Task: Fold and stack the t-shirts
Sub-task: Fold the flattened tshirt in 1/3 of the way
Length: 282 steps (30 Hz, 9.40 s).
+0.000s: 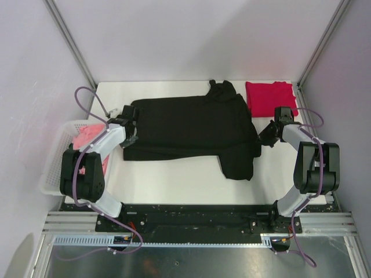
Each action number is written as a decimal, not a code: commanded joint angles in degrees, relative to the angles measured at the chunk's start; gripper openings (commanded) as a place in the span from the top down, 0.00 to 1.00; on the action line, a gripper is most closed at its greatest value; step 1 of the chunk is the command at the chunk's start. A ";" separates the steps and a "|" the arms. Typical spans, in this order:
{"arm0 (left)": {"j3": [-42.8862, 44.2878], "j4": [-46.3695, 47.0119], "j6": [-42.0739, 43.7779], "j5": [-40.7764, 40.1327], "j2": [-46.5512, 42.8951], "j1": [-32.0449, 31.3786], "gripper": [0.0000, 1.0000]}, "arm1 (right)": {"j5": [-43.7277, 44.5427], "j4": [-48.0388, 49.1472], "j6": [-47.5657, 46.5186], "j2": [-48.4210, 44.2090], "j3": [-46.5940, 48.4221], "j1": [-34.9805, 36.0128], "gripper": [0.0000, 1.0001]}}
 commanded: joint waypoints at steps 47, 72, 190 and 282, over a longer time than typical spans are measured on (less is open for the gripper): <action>6.42 1.79 4.10 1.45 4.02 3.67 1.00 | -2.78 3.80 -1.47 1.12 6.27 -0.98 1.00; 4.57 4.59 9.79 18.19 -3.89 0.67 0.32 | 4.75 -6.17 -7.28 -14.26 -1.97 5.36 0.53; 48.00 25.71 13.93 27.63 39.66 -37.74 0.51 | 9.85 -2.01 -5.44 -4.10 14.00 12.30 0.66; 45.50 23.16 13.09 26.29 41.38 -30.39 0.98 | 23.24 -3.93 -13.97 20.76 34.23 18.38 1.00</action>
